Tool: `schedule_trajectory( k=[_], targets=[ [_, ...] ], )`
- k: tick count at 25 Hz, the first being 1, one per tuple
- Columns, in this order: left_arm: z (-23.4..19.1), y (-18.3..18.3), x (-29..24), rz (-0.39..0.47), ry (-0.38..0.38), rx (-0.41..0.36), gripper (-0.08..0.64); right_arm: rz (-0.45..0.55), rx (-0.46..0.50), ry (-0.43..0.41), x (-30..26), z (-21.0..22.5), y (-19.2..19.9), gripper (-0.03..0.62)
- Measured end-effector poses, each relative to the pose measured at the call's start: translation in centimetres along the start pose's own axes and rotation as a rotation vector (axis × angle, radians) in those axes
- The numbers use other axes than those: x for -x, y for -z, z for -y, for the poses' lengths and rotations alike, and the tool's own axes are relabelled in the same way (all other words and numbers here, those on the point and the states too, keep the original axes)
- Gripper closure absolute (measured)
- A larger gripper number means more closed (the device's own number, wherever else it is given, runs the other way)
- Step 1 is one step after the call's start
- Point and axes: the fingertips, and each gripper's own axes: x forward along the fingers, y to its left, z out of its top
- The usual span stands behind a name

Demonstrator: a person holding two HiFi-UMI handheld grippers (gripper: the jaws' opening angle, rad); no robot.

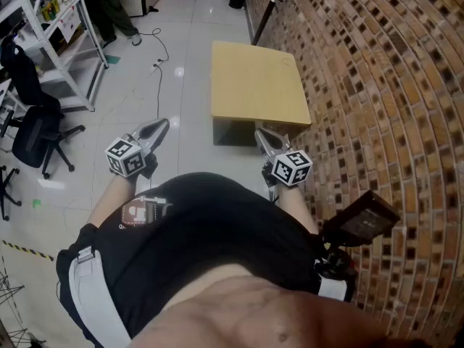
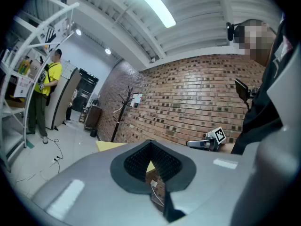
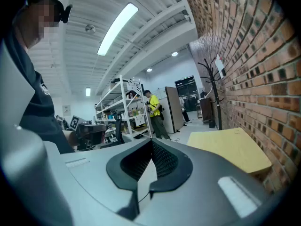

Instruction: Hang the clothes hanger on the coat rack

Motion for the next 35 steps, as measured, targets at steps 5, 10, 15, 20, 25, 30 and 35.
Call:
schedule_trajectory(
  k=[5, 10, 15, 20, 25, 30, 35],
  targets=[
    [4.0, 1.2, -5.4, -0.030, 0.088, 0.002, 0.568, 0.014, -0.019, 0.080, 4.6, 4.2, 0.5, 0.578],
    [8.1, 1.4, -10.0, -0.072, 0.245, 0.019, 0.568, 0.039, -0.075, 0.198, 9.1, 6.7, 1.9, 0.578],
    [9.4, 1.8, -14.1, -0.119, 0.382, -0.001, 0.568, 0.061, -0.127, 0.329, 12.0, 8.1, 3.3, 0.578],
    [9.3, 2.8, -20.1, -0.201, 0.570, -0.034, 0.568, 0.094, -0.170, 0.520, 14.2, 9.0, 4.2, 0.578],
    [12.1, 4.8, -25.4, -0.316, 0.843, -0.054, 0.568, 0.147, -0.241, 0.758, 17.3, 8.7, 4.9, 0.578],
    [18.2, 7.9, -28.3, -0.418, 1.143, -0.082, 0.568, 0.274, -0.377, 0.970, 21.3, 6.0, 6.8, 0.578],
    [28.3, 12.2, -26.5, -0.500, 1.407, -0.074, 0.568, 0.370, -0.500, 1.197, 29.1, -1.0, 12.0, 0.577]
  ],
)
